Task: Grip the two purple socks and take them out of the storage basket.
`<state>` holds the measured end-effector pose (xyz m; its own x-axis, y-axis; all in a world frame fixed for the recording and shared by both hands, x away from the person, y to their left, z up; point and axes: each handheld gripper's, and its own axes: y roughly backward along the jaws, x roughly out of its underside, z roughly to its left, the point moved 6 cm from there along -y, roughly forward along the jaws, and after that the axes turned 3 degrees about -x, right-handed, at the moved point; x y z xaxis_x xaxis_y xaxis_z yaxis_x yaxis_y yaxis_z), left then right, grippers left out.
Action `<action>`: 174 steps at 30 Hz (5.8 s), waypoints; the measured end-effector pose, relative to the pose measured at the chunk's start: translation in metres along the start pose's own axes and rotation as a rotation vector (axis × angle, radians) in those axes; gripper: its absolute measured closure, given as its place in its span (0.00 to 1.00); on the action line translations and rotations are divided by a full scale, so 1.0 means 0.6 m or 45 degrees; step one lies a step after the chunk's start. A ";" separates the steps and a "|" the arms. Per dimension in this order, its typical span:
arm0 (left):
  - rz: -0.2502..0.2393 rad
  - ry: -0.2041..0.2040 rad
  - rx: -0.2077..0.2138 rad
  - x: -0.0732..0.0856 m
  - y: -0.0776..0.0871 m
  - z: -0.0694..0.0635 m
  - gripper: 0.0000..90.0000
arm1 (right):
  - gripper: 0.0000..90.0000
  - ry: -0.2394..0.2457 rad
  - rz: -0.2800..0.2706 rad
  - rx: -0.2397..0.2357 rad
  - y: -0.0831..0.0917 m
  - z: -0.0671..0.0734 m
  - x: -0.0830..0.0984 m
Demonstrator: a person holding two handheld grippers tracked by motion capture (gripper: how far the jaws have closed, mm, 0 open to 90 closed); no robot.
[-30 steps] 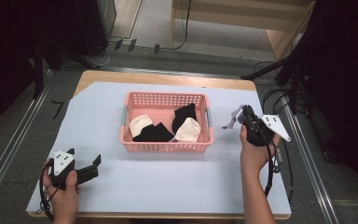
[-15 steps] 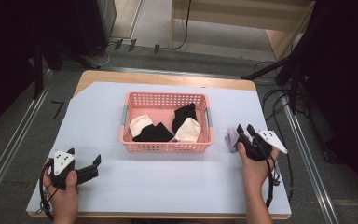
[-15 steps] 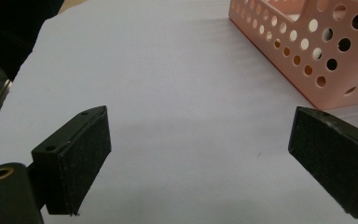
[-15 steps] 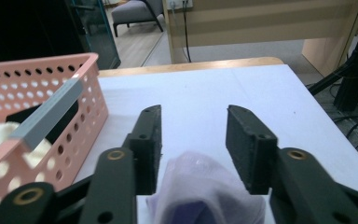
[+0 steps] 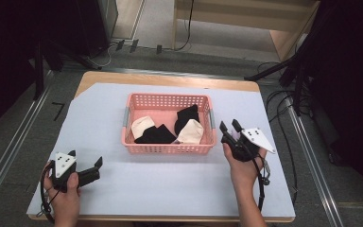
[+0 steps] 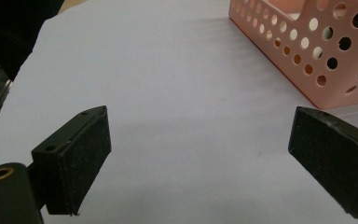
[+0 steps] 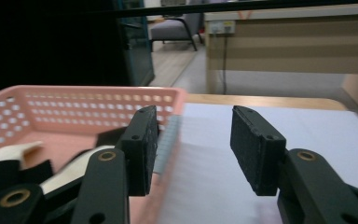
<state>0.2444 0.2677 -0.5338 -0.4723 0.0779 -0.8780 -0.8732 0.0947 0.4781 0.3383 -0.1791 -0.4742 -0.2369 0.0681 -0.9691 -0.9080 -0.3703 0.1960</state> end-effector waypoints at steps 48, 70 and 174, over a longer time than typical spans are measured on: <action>-0.001 0.006 0.011 0.000 0.000 0.001 0.07 | 0.76 -0.103 1.138 0.032 -0.177 0.148 0.091; 0.001 0.011 0.020 0.000 -0.001 0.002 0.07 | 0.80 -0.028 0.522 -0.227 -0.182 0.205 0.002; 0.002 -0.014 0.002 0.000 -0.002 -0.002 0.07 | 1.00 0.141 -0.276 0.049 0.002 -0.024 -0.159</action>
<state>0.2454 0.2663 -0.5344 -0.4722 0.0889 -0.8770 -0.8723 0.0962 0.4794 0.3648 -0.1993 -0.3835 0.0021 0.0391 -0.9992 -0.9465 -0.3224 -0.0146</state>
